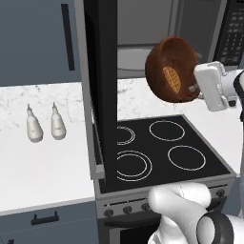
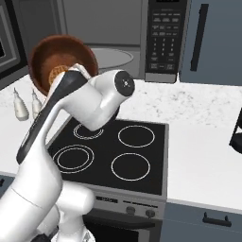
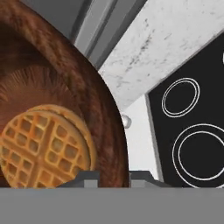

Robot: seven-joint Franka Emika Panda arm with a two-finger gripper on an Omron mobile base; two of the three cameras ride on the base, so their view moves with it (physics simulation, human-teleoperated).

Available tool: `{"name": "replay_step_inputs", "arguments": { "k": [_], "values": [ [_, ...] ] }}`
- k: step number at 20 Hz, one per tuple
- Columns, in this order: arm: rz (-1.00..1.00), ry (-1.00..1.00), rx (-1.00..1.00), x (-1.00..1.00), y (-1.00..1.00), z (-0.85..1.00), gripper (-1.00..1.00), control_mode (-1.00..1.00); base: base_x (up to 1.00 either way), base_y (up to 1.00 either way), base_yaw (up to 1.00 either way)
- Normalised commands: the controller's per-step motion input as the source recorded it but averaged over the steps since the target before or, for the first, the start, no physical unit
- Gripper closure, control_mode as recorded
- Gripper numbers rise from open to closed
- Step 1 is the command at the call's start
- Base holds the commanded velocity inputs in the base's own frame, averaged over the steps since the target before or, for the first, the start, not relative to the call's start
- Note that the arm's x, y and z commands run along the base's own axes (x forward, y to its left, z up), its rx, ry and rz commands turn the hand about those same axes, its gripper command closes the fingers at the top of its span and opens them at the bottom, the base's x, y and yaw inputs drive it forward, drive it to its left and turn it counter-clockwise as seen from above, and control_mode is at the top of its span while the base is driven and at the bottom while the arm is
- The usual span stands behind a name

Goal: Open the microwave, place the bowl with waffle inside the microwave, then close the microwave door and turn it on.

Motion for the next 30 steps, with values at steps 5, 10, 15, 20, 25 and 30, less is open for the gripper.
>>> {"name": "replay_step_inputs", "arguments": {
  "k": [5,10,15,20,25,30],
  "values": [
    [-0.18,0.00,-0.30,0.81,0.16,0.89,1.00,-1.00,0.00,0.00,0.00],
    [-0.17,0.22,-0.18,0.58,0.07,0.46,1.00,-1.00,0.00,0.00,0.00],
    [0.00,0.04,0.01,0.40,-0.02,-0.01,1.00,-1.00,0.00,0.00,0.00],
    [0.00,0.02,0.00,0.75,0.00,0.00,1.00,-1.00,0.00,0.00,0.00],
    [-0.07,0.06,0.00,0.97,0.00,0.00,1.00,-1.00,0.00,0.00,0.00],
    [-0.04,0.14,0.00,0.87,0.00,-0.14,1.00,-1.00,0.00,0.00,0.00]
  ]
}}
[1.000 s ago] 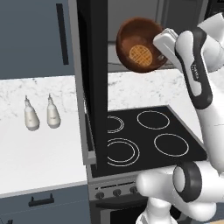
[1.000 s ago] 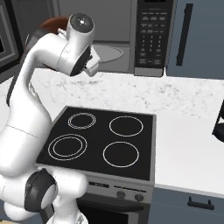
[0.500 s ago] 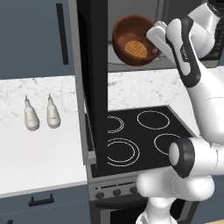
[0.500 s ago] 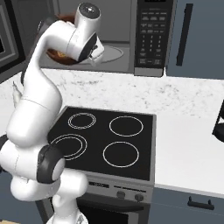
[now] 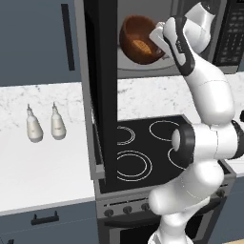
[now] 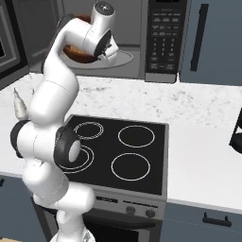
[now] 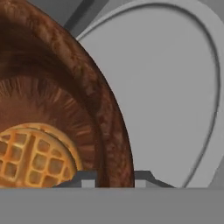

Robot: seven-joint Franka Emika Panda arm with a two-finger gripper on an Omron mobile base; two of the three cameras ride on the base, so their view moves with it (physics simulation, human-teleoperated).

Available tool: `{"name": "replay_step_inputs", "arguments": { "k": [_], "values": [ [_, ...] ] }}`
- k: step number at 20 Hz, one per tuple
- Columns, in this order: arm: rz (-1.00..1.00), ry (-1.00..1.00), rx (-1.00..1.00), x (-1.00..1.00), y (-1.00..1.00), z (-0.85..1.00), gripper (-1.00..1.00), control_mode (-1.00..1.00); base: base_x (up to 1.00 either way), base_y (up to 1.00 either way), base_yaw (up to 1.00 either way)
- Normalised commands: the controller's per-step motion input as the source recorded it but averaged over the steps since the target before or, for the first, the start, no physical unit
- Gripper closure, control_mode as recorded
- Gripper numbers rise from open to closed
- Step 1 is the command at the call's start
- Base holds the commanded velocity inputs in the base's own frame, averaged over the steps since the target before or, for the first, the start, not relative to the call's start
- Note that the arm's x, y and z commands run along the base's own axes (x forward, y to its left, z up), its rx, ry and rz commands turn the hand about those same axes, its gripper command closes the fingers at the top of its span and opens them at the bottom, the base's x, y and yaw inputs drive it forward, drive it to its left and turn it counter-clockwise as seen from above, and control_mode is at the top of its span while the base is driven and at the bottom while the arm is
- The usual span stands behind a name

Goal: Open the microwave, place the bowl with waffle inside the microwave, then close the microwave door and turn it on.

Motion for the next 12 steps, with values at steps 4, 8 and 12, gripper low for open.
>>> {"name": "replay_step_inputs", "arguments": {
  "k": [4,8,12],
  "values": [
    [-0.03,0.03,0.00,0.59,0.00,0.00,-1.00,-1.00,0.00,0.00,0.00],
    [0.00,-0.01,0.00,-0.04,0.00,0.00,-1.00,-1.00,0.00,0.00,0.00],
    [0.00,-0.25,0.04,-0.50,-0.01,-0.04,-1.00,-1.00,0.00,0.00,0.00]
  ]
}}
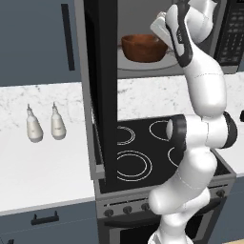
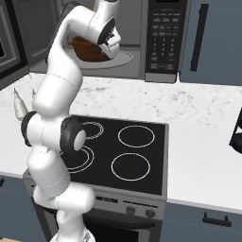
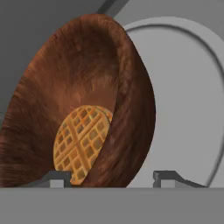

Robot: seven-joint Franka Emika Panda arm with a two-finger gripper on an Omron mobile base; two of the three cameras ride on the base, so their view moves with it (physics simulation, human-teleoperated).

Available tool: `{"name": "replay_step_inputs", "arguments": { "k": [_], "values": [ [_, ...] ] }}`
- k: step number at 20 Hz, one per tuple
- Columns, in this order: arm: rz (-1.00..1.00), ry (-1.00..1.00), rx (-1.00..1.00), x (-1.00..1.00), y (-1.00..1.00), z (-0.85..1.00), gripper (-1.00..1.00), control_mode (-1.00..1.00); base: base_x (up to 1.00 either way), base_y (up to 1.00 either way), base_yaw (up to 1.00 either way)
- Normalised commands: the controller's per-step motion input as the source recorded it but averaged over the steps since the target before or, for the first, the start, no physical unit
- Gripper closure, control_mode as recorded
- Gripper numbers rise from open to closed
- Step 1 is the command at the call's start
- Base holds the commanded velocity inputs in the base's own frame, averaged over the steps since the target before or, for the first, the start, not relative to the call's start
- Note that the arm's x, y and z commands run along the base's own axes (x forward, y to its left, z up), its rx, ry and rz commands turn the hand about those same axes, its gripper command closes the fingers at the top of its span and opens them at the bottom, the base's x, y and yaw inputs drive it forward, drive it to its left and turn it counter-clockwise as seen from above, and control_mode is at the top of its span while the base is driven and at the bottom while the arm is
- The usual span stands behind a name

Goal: Open the microwave, place the bowl with waffle inside the microwave, then close the microwave door and turn it on.

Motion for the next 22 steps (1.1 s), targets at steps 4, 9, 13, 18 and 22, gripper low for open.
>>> {"name": "replay_step_inputs", "arguments": {
  "k": [4,9,13,18,22],
  "values": [
    [0.00,-0.41,0.06,-0.91,0.00,-0.29,-1.00,-1.00,0.00,0.00,0.00],
    [0.00,-0.49,0.08,-1.00,0.00,-0.20,-1.00,-1.00,0.00,0.00,0.00],
    [0.00,-0.51,0.00,-1.00,0.00,-0.51,-1.00,-1.00,0.00,0.00,0.00],
    [0.00,-0.36,-0.06,-1.00,0.00,-0.71,-1.00,-1.00,0.00,0.00,0.00],
    [0.00,-0.25,-0.14,-1.00,0.00,-0.22,-1.00,-1.00,0.00,0.00,0.00]
  ]
}}
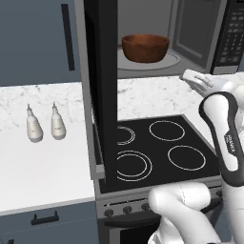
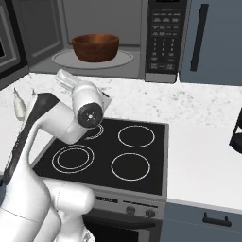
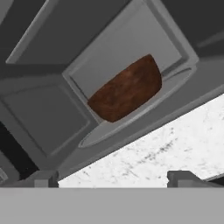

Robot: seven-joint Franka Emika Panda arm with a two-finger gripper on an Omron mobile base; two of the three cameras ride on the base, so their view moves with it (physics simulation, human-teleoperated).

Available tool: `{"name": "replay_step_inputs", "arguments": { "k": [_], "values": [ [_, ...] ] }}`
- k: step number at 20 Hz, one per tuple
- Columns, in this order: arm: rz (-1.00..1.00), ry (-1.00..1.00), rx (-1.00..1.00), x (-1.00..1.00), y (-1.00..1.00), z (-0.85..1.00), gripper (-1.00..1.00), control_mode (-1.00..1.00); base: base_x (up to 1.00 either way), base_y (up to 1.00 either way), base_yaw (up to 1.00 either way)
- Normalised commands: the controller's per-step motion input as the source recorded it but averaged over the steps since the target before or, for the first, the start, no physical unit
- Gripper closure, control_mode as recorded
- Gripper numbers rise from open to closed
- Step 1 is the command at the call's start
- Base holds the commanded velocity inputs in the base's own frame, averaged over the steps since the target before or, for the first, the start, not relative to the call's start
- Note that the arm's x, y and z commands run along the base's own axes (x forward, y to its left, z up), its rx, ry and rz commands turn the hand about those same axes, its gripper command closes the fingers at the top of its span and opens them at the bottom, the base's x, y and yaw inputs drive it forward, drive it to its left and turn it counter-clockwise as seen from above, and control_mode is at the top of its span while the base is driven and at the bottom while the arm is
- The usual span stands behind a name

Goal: Open the microwave, place the bowl with waffle inside the microwave, then close the microwave door and turn it on.

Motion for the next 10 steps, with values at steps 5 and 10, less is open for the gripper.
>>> {"name": "replay_step_inputs", "arguments": {
  "k": [5,10],
  "values": [
    [0.00,-0.15,-0.23,-1.00,0.07,0.02,-1.00,-1.00,0.00,0.00,0.00],
    [-0.02,-0.06,-0.27,-1.00,0.39,0.05,-1.00,-1.00,0.00,0.00,0.00]
  ]
}}
